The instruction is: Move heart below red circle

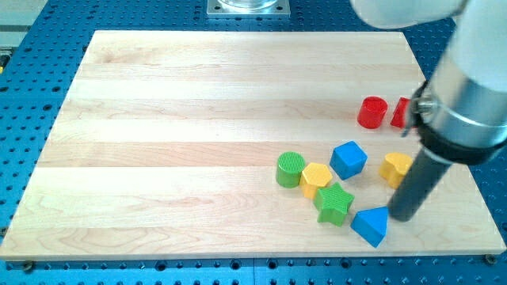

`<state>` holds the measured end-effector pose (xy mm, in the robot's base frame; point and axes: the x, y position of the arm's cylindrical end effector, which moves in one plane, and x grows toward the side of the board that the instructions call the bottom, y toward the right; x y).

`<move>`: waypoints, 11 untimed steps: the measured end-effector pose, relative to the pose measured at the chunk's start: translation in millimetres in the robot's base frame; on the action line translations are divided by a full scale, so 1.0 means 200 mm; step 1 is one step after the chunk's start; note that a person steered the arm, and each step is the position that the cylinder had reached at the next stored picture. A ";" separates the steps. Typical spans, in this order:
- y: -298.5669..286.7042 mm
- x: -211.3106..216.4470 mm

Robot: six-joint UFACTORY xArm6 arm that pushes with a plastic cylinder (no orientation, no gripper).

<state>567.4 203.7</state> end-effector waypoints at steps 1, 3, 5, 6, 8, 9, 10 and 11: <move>0.02 -0.23; 0.05 -0.21; 0.05 -0.07; 0.05 -0.08; 0.05 -0.20; 0.06 -0.35; -0.08 -0.21; -0.11 -0.11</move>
